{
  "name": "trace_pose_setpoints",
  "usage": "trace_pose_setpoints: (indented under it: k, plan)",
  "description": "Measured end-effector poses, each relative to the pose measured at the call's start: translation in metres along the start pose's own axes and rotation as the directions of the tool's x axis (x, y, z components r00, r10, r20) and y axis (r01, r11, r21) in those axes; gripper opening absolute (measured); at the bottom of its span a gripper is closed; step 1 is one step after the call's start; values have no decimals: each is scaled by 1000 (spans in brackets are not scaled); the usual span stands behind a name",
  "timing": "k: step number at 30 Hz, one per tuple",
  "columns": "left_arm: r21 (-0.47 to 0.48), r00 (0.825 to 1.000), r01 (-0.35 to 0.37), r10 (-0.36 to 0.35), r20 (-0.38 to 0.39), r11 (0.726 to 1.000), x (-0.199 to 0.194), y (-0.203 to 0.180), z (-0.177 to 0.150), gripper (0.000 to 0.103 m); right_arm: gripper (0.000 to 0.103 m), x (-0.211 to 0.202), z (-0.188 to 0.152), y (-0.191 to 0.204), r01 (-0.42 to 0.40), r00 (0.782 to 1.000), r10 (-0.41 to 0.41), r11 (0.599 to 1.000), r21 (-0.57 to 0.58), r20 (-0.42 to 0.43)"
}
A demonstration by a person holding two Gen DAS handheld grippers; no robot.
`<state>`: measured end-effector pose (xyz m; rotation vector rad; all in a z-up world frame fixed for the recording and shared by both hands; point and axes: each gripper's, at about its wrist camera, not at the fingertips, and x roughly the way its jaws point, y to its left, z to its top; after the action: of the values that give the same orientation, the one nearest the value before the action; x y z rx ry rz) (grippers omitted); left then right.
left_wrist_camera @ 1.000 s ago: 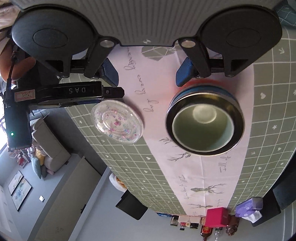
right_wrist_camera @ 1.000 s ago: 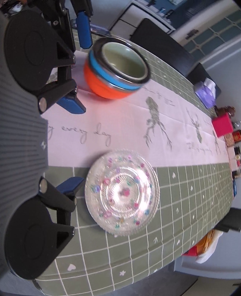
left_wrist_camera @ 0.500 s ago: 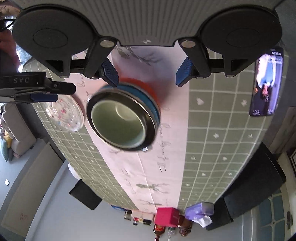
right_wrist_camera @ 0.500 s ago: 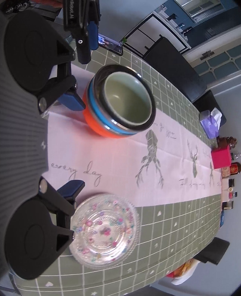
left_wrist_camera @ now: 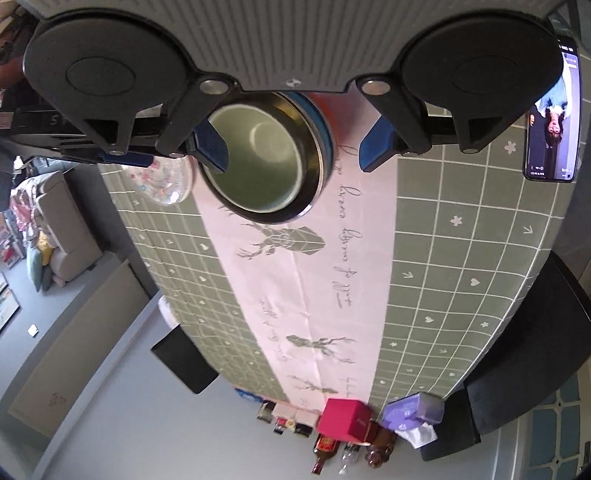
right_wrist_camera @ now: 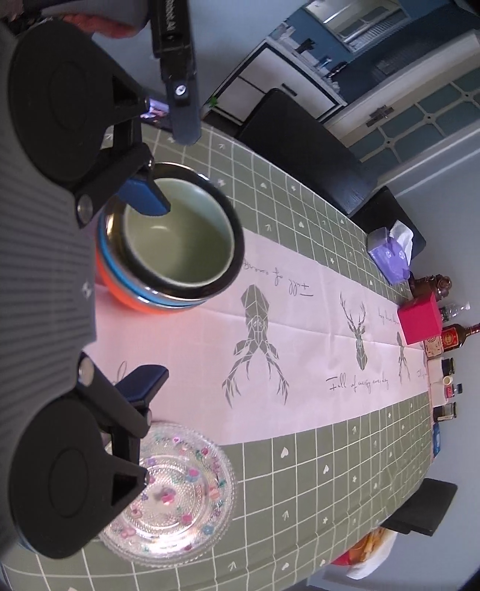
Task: Organize plates and bowls
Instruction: 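Move both grippers to the rim of the bowl stack and close them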
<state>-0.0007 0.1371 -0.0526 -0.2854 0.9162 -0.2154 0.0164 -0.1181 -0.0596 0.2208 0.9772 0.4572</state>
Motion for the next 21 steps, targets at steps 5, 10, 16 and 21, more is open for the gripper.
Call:
trace_pose_setpoints:
  k: [5, 10, 16, 21]
  plan:
    - [-53, 998, -5, 2, -65, 999, 29, 10, 8, 94, 87, 32, 13, -11, 9, 997, -2, 996, 92, -78]
    - [-140, 990, 13, -32, -137, 990, 58, 23, 4, 94, 85, 68, 9, -26, -4, 978, 48, 977, 212, -201]
    - [-183, 981, 30, -64, -184, 983, 75, 29, -4, 93, 83, 85, 4, -32, 0, 967, 68, 963, 268, -244]
    - [-196, 977, 35, -75, -200, 980, 80, 31, -7, 77, 79, 92, 4, -31, 3, 962, 71, 963, 268, -265]
